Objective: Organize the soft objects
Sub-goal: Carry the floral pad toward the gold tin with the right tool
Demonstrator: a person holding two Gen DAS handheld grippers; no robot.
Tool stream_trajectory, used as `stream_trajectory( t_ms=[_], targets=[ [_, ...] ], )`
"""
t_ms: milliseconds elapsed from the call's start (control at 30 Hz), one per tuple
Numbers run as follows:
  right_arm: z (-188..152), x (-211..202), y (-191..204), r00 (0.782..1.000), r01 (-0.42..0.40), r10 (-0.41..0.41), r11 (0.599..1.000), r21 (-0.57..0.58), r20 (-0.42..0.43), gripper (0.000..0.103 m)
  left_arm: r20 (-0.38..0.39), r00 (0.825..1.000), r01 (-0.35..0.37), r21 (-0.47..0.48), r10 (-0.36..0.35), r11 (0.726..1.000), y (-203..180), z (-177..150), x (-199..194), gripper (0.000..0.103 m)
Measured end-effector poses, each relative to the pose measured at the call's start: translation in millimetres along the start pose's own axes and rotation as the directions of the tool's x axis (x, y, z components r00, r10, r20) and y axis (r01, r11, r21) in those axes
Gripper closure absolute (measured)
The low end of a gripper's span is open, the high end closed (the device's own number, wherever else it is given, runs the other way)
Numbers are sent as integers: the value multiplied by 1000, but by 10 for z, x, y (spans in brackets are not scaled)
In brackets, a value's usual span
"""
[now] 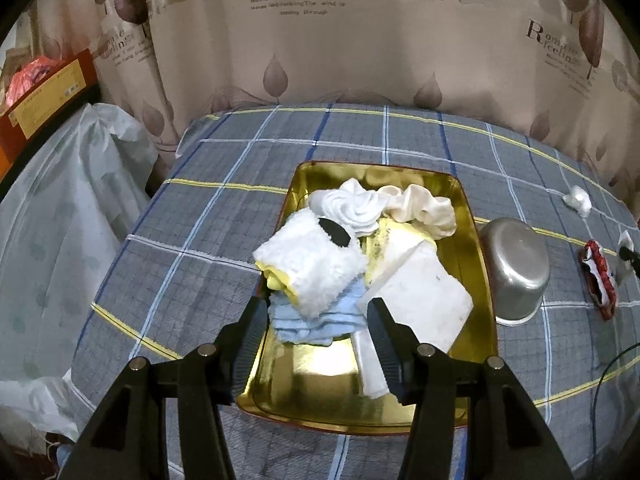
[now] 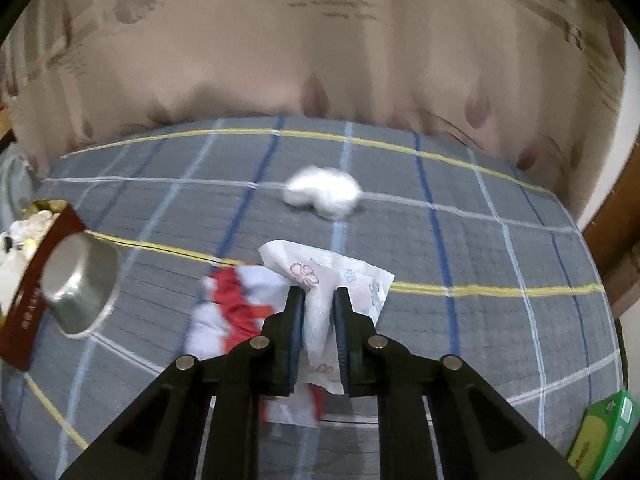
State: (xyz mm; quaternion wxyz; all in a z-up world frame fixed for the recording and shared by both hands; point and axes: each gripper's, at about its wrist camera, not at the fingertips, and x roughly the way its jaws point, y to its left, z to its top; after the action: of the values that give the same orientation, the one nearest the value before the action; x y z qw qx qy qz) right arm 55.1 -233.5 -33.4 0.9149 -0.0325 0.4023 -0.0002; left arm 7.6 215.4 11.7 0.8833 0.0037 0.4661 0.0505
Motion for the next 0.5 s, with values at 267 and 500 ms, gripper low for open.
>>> stream_trajectory(
  t_ms=[267,500],
  targets=[
    [216,-144,663,992,-113,119,988,-107,43,89,-6,1000,-13,-56,12,998,146,0,-19,49],
    [310,-209,1263,972,-222,232,953,-206,25,90,-5,1000,-11,-58,11,998,215,-9,-53,49]
  ],
)
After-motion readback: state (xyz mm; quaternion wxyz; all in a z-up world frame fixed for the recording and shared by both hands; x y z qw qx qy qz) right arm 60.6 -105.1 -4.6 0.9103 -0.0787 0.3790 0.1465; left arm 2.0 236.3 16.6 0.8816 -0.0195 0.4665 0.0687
